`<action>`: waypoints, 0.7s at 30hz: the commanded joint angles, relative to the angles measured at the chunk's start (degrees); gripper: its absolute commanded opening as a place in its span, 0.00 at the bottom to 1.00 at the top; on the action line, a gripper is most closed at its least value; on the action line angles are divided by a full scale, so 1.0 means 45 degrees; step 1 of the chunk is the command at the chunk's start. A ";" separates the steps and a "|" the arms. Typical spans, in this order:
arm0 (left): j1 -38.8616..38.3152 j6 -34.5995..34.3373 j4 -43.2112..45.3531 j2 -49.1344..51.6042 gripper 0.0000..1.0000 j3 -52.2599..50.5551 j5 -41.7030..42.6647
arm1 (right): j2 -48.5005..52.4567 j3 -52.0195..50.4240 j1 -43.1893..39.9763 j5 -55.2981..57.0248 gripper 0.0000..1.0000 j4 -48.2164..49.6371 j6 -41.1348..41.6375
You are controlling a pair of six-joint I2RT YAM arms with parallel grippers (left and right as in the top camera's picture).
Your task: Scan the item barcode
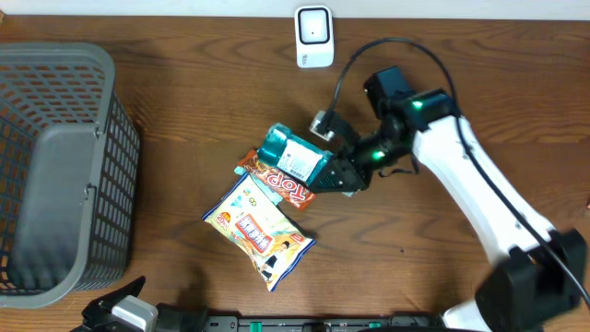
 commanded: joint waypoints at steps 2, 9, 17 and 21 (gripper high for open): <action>0.0010 0.0044 0.0039 -0.0034 0.98 0.0049 0.0151 | -0.1180 0.0369 -0.0005 -0.2317 0.01 -0.0860 -0.0782; 0.0010 0.0044 0.0039 -0.0034 0.98 0.0049 0.0151 | -0.1433 0.0321 0.0049 -0.2293 0.01 -0.2526 -0.0976; 0.0010 0.0044 0.0039 -0.0034 0.98 0.0049 0.0151 | -0.1433 0.0311 0.0053 -0.2254 0.01 -0.3167 -0.0971; 0.0010 0.0044 0.0039 -0.0034 0.98 0.0049 0.0151 | -0.1433 0.0306 0.0053 -0.2254 0.01 -0.3167 -0.0971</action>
